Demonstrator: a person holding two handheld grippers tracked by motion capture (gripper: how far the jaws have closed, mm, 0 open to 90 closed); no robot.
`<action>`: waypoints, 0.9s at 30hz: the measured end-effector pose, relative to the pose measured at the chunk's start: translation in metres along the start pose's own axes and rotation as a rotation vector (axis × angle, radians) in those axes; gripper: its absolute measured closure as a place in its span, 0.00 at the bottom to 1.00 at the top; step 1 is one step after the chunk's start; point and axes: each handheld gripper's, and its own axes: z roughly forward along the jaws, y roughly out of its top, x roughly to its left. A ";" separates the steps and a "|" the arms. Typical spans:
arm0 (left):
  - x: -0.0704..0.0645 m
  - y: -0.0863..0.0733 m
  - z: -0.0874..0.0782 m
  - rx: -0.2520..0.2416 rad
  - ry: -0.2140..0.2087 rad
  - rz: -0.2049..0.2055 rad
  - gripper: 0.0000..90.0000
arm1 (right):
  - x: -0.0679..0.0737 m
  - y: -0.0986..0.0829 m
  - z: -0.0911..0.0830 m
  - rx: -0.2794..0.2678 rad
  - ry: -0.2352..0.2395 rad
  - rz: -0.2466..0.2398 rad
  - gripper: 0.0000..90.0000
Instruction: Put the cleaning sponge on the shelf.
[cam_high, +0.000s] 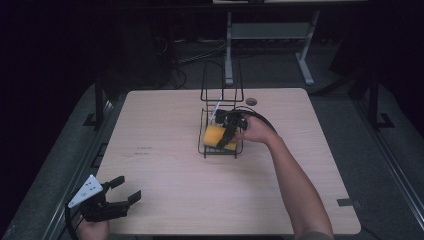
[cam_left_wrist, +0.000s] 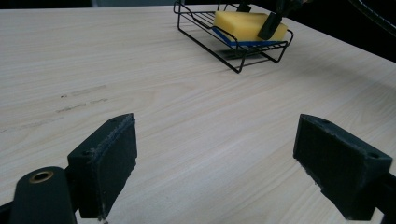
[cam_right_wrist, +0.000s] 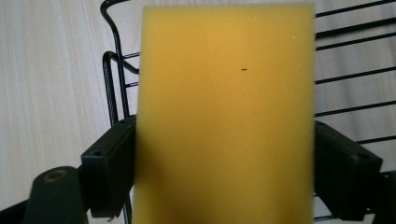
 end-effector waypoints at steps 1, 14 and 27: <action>0.000 0.000 0.000 0.000 0.000 0.000 0.14 | 0.000 0.000 0.000 0.000 0.000 0.000 0.20; -0.001 0.000 0.001 0.006 -0.003 0.007 0.14 | 0.001 -0.004 -0.016 -0.032 -0.008 0.022 0.20; -0.002 0.000 0.002 0.008 -0.007 0.004 0.14 | 0.006 -0.003 -0.024 -0.059 -0.010 0.021 0.20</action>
